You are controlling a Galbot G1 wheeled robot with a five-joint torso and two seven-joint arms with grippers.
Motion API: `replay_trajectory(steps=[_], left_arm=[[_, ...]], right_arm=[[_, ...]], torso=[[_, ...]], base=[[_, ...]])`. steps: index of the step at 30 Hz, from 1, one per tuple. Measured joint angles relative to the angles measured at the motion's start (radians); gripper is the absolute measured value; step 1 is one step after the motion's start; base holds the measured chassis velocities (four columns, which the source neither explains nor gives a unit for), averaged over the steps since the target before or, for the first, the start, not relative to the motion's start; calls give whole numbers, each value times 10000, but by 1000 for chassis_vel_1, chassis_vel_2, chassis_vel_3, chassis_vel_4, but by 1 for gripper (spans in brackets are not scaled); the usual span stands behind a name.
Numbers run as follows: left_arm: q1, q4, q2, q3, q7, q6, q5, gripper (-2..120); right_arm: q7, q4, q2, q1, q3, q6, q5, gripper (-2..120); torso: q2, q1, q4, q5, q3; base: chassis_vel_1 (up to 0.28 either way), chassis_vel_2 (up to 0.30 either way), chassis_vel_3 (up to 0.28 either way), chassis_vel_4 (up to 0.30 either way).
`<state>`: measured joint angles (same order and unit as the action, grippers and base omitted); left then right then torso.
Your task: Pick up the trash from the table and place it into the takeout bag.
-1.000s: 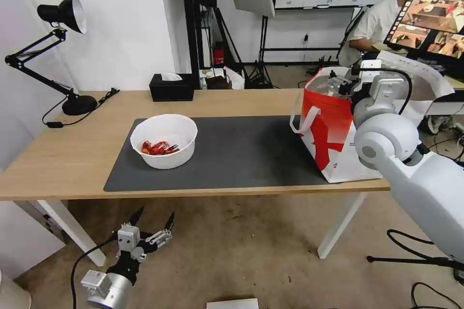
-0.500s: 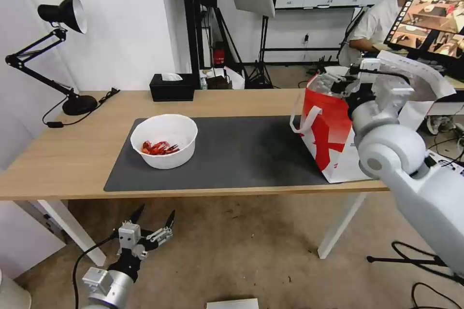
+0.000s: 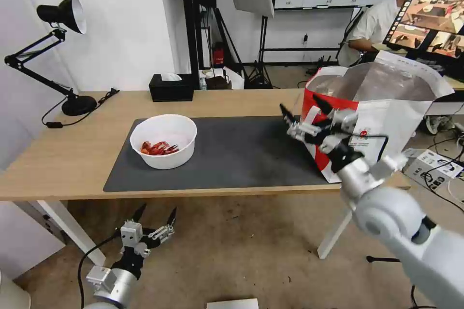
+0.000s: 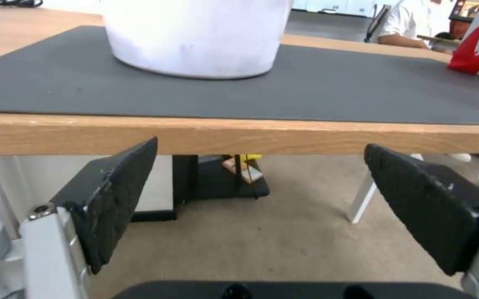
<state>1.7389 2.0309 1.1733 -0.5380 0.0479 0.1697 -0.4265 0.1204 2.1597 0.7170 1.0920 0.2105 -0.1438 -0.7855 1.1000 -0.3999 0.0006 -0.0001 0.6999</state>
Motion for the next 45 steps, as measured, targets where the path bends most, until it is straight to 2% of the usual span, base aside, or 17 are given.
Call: replay_trajectory(steps=[5,13,16,21,28,45], left_arm=[[56,-8,70,-62,24,36,3,100],[82,-168,163,-61,51,84,76,100],[77,-192,185,-33,50,86,103,100],[83,-213,212,-14,55,92,135,100],[349,-210,306,-68,461,157,698,100],[395,-184,324,-229,461,208,682,100]], right_arm=[[-299,-131,384,1396,222,-442,740,100],[-429,-518,1830,4629,692,-1231,2265,100],[-143,-817,2218,5197,691,-1298,2918,100],[199,-1083,2484,5427,623,-1196,3270,100],[343,-1655,2765,5257,507,-1035,3634,100],[337,-1819,2742,5028,480,-1206,3833,100]], torso=[[1,0,-7,3,1],[1,2,-8,0,0],[1,2,-7,0,0],[1,1,-7,1,0],[1,0,-4,1,1],[1,0,-5,1,1]], base=[[0,0,0,0],[0,0,0,0],[0,0,0,0],[0,0,0,0],[0,0,0,0],[0,0,0,0]])
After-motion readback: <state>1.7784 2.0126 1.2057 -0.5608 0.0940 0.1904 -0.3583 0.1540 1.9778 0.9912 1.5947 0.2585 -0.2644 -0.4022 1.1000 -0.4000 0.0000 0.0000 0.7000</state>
